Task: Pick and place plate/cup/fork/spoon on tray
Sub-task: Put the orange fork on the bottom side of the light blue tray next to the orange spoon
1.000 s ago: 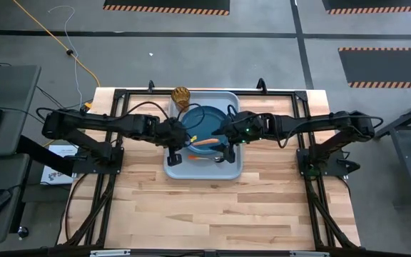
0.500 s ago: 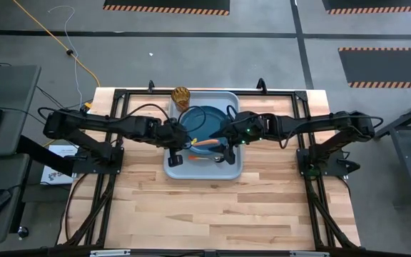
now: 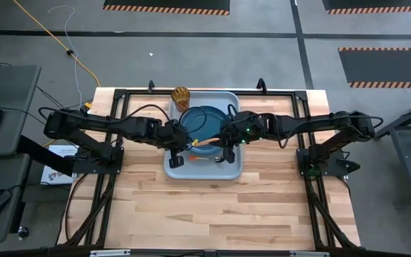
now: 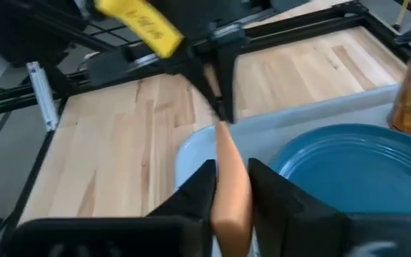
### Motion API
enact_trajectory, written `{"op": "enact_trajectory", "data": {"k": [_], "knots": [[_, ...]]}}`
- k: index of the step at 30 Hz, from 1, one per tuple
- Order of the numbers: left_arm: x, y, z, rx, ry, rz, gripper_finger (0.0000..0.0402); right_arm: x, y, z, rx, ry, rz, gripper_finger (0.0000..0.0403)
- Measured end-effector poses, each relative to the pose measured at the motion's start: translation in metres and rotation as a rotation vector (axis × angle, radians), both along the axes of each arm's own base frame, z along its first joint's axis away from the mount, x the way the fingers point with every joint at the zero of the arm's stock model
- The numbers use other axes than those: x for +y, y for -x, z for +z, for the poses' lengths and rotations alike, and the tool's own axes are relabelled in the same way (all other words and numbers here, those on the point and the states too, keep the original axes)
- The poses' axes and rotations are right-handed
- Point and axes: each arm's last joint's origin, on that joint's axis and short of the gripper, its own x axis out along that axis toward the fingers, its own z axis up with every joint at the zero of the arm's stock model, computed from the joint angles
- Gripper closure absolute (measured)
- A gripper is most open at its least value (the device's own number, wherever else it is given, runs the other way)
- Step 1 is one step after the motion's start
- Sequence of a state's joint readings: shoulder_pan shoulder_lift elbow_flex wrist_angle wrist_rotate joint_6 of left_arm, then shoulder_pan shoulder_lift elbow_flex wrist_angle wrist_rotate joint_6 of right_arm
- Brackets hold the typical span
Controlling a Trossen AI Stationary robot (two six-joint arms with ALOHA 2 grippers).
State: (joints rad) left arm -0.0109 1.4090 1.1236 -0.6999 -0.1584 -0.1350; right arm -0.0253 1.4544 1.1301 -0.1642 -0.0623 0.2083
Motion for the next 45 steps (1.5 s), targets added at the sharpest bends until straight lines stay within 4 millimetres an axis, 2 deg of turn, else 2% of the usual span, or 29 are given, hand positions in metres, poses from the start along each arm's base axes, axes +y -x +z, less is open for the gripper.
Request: {"op": "enact_trajectory", "data": {"k": [3, 8, 14, 20, 24, 30, 34, 36, 38, 41, 45], "knots": [[0.000, 0.000, 0.000, 0.001, 0.005, 0.002, 0.0401, 0.000, 0.000, 0.000, 0.005, 0.001, -0.006, 0.0369], [0.000, 0.000, 0.000, -0.007, 0.012, 0.012, 0.0379, 0.000, 0.001, -0.001, 0.019, -0.014, -0.010, 0.0370], [0.006, 0.006, 0.005, 0.001, 0.030, 0.024, 0.0299, -0.002, 0.007, 0.000, 0.057, -0.023, -0.003, 0.0372], [0.014, 0.029, 0.028, -0.059, -0.006, 0.056, 0.0220, -0.004, 0.026, 0.004, 0.141, -0.019, 0.009, 0.0372], [0.021, 0.047, 0.047, -0.149, -0.030, 0.113, 0.0194, -0.005, 0.041, 0.010, 0.187, -0.022, 0.004, 0.0373], [0.026, 0.073, 0.077, -0.341, -0.003, 0.191, 0.0192, -0.006, 0.062, 0.021, 0.214, 0.004, -0.034, 0.0373], [0.027, 0.086, 0.100, -0.562, 0.031, 0.232, 0.0192, -0.006, 0.077, 0.031, 0.204, 0.018, -0.066, 0.0373], [0.027, 0.090, 0.105, -0.686, 0.031, 0.242, 0.0192, -0.006, 0.083, 0.037, 0.181, 0.024, -0.083, 0.0373], [0.026, 0.092, 0.103, -0.808, 0.052, 0.252, 0.0192, -0.006, 0.089, 0.042, 0.160, 0.025, -0.097, 0.0373], [0.026, 0.092, 0.084, -0.958, 0.116, 0.280, 0.0192, -0.006, 0.097, 0.039, 0.124, 0.010, -0.112, 0.0373], [0.024, 0.092, 0.042, -1.122, 0.282, 0.334, 0.0192, -0.005, 0.112, 0.010, 0.001, -0.115, -0.174, 0.0373]]}}
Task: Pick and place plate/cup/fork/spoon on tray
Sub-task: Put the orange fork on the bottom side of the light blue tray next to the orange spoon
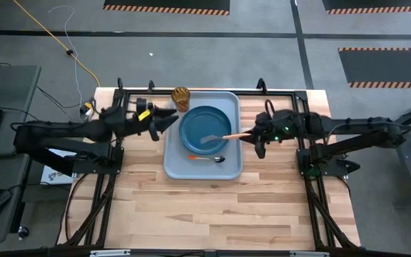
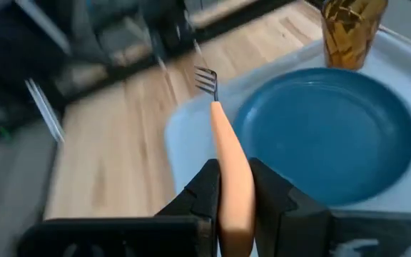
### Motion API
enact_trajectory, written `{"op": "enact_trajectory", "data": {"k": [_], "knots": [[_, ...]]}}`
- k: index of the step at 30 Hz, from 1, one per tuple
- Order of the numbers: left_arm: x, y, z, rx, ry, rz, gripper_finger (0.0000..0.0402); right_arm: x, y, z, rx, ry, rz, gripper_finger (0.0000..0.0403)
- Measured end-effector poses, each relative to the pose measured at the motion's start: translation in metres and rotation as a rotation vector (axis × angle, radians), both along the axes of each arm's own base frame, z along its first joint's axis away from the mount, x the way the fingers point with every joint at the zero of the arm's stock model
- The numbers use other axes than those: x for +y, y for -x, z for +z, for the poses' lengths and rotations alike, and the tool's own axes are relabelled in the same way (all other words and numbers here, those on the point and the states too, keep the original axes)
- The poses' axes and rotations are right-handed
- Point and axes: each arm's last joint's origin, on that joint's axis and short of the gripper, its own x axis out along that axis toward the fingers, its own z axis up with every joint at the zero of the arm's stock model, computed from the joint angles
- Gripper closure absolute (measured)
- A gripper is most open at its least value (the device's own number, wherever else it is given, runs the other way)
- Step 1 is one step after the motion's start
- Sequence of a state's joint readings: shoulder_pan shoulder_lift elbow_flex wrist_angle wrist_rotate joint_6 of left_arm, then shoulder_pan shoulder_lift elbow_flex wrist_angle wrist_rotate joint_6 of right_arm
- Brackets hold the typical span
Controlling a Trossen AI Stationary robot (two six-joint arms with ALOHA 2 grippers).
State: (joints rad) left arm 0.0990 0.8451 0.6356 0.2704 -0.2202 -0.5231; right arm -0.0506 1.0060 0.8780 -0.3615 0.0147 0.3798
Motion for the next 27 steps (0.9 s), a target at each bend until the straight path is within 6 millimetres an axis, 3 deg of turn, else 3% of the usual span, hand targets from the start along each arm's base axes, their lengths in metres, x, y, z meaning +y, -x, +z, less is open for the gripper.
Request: {"op": "enact_trajectory", "data": {"k": [6, 10, 15, 22, 27], "knots": [[-0.005, 0.000, -0.039, -0.273, 0.138, 0.052, 0.0192, 0.004, 0.008, -0.038, -0.482, -0.174, -0.115, 0.0373], [-0.006, -0.008, -0.045, -0.318, 0.153, 0.111, 0.0192, 0.002, 0.007, -0.046, -0.704, -0.188, -0.219, 0.0373], [-0.004, -0.031, -0.046, -0.279, 0.139, 0.129, 0.0192, -0.004, -0.008, -0.037, -0.770, -0.106, -0.283, 0.0373], [-0.003, -0.067, -0.033, -0.247, 0.079, 0.137, 0.0193, -0.011, -0.039, -0.017, -0.787, -0.063, -0.219, 0.0373], [-0.003, -0.081, -0.021, -0.257, 0.039, 0.139, 0.0193, -0.013, -0.056, -0.008, -0.790, -0.046, -0.193, 0.0373]]}}
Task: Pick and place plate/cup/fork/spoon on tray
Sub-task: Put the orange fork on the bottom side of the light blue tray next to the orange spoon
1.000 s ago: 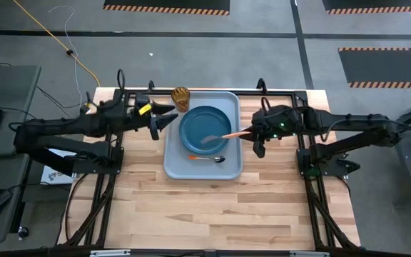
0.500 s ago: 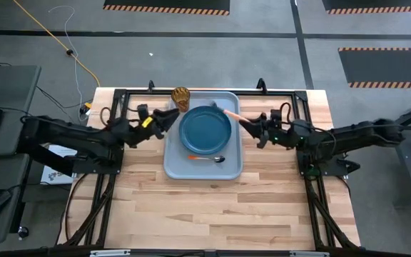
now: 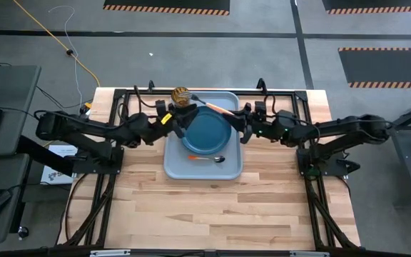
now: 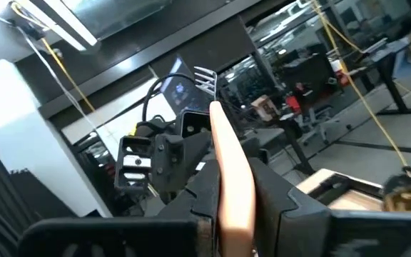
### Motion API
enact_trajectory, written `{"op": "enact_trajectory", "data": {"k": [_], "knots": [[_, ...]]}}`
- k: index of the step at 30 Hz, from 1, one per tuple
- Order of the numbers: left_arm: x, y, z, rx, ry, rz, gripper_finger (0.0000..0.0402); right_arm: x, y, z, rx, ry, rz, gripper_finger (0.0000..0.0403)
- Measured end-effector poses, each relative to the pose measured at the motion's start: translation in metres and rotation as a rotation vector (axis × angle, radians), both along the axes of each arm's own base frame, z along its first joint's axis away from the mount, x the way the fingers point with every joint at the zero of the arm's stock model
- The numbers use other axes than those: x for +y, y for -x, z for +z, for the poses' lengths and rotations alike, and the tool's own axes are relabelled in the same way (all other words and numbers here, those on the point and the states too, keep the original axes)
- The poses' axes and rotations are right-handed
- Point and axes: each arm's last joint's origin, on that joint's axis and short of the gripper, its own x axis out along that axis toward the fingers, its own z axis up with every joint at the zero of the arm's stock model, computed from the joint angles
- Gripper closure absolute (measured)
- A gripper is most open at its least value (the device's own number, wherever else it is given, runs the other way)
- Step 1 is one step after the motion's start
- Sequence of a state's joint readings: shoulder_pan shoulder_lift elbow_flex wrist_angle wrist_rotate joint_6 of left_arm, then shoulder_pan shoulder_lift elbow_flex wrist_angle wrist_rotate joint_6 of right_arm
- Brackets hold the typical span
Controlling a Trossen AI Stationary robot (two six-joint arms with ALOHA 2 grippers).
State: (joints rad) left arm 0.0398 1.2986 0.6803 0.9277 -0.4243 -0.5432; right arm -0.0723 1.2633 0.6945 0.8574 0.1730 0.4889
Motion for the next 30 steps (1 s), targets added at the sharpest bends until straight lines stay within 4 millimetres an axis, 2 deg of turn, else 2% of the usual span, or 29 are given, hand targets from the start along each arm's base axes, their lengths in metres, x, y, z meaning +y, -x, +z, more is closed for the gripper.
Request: {"op": "enact_trajectory", "data": {"k": [6, 14, 24, 30], "knots": [[0.000, -0.003, 0.017, -0.040, -0.054, -0.060, 0.0193, -0.002, -0.011, 0.013, -0.024, 0.035, 0.020, 0.0373], [0.000, -0.004, 0.027, -0.085, -0.044, -0.038, 0.0193, -0.002, -0.026, 0.030, -0.061, 0.069, 0.027, 0.0373], [0.001, 0.000, 0.040, -0.237, -0.125, 0.057, 0.0193, -0.005, -0.052, 0.036, -0.065, 0.055, 0.009, 0.0373], [0.002, 0.001, 0.045, -0.246, -0.164, 0.118, 0.0193, -0.006, -0.061, 0.035, -0.059, 0.055, 0.006, 0.0373]]}}
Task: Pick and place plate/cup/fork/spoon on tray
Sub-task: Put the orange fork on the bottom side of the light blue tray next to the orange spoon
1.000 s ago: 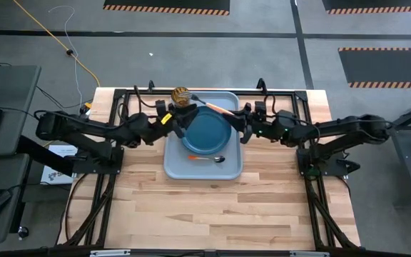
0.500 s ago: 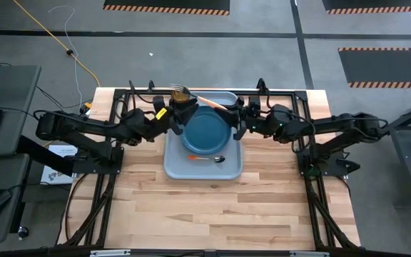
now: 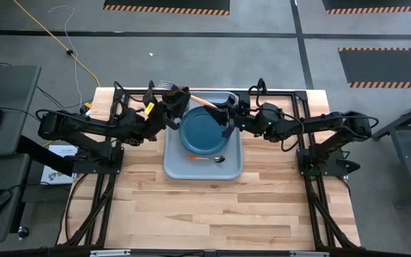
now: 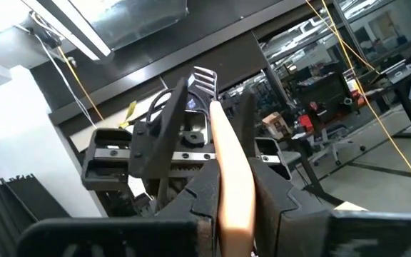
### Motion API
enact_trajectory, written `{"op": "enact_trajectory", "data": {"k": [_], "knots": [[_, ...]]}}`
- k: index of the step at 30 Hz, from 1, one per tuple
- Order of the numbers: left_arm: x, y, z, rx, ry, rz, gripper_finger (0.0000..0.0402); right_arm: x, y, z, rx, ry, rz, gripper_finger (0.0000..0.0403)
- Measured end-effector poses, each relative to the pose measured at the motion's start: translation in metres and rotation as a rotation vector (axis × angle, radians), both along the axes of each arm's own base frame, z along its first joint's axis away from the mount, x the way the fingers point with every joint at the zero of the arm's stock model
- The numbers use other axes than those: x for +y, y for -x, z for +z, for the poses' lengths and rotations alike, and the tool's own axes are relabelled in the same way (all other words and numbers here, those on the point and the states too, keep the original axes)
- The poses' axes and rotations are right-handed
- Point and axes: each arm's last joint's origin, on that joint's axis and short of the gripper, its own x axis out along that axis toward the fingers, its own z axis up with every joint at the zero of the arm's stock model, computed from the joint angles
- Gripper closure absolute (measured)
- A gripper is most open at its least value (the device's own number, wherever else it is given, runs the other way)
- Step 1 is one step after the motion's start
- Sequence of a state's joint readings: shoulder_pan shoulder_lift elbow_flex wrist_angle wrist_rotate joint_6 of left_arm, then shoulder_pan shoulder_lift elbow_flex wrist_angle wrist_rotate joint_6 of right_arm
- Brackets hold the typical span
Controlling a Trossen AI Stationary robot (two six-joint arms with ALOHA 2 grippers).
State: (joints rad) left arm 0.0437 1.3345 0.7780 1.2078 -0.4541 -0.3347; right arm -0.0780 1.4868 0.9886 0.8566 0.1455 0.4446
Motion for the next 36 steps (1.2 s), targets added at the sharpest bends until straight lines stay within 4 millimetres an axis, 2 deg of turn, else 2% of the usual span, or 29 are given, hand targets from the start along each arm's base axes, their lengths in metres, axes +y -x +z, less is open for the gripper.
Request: {"op": "enact_trajectory", "data": {"k": [14, 22, 28, 32, 36], "knots": [[0.003, 0.012, 0.011, -0.031, -0.041, 0.182, 0.0193, -0.002, 0.001, 0.001, -0.005, -0.013, -0.056, 0.0373], [0.007, 0.027, 0.024, -0.061, -0.077, 0.187, 0.0193, -0.003, 0.002, 0.002, -0.027, -0.033, -0.014, 0.0373], [0.011, 0.027, 0.022, 0.019, -0.042, 0.144, 0.0196, -0.002, 0.002, 0.003, -0.034, -0.029, 0.006, 0.0373], [0.010, 0.028, 0.023, 0.018, -0.041, 0.136, 0.0228, -0.002, 0.002, 0.003, -0.034, -0.028, 0.006, 0.0373], [0.010, 0.029, 0.023, 0.021, -0.045, 0.131, 0.0296, -0.002, 0.002, 0.003, -0.033, -0.022, 0.006, 0.0373]]}}
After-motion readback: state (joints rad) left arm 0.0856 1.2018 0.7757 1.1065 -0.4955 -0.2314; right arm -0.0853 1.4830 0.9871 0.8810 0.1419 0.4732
